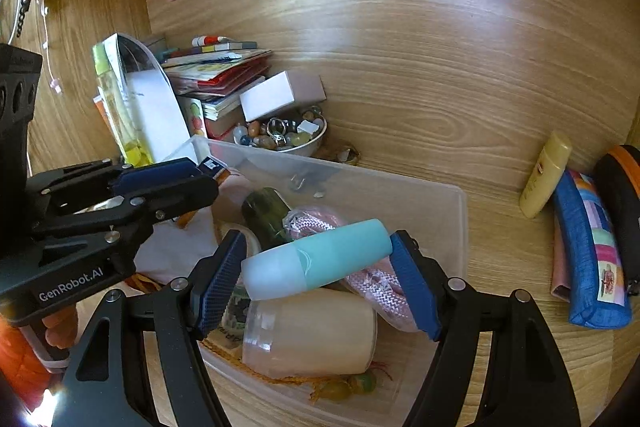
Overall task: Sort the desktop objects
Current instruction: 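Open the left tool to drop the card pack while the right tool releases the tube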
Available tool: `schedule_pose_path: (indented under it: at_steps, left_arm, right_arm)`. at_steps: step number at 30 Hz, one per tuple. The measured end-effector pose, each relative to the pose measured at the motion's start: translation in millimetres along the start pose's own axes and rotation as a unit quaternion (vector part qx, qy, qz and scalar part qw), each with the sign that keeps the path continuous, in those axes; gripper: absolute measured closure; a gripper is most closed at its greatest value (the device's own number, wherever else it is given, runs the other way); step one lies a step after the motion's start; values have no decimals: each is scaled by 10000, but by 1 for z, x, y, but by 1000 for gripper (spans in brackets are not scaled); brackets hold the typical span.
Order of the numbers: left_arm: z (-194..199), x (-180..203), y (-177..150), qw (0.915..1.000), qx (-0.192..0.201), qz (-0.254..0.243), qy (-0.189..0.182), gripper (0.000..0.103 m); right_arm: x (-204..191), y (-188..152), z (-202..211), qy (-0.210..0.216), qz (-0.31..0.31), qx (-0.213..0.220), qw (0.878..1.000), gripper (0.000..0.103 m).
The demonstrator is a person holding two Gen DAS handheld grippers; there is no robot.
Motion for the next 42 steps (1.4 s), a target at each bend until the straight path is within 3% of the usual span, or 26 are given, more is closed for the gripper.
schedule_pose_path:
  at_steps: [7,10,13,16,21,25,32,42]
  left_arm:
    - [0,-2,-3,10000,-51,9,50,75]
    - [4,-2,0,10000,44,16,49,62]
    - [6,-2,2,9999,117,-8,61,59]
    - [8,-3,5,9998,173,41,48,47]
    - [13,-6,10,9995,296,106,58,42]
    - [19,-10,15,9990,408,197,52,35]
    - [33,-13,23,9980,544,308,35,27]
    - [78,3,34,9951,922,-262,231,8]
  right_arm:
    - [0,-5,-8,-154,121,-51,9998,32]
    - [-1,-5,-8,-165,145,-52,9997,32]
    - [-3,-6,-9,-167,181,-58,9997,32]
    - [-3,-5,-7,-171,222,-26,9996,32]
    - [-1,-2,-4,-241,205,60,9995,31]
    - [3,2,0,-282,131,125,9994,23]
    - [11,12,10,-500,118,294,9982,21]
    - [8,28,42,-160,7,520,9985,15]
Point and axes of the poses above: each gripper's, at about its wrist camera, not at the fingertips, and z roughly against the way its jaws point, x to its right, y to its top, the point moved 10 cm from there along -z, roughly the way its jaws point, and after that the axes turned 11 degrees about x, right-handed, at the moved point
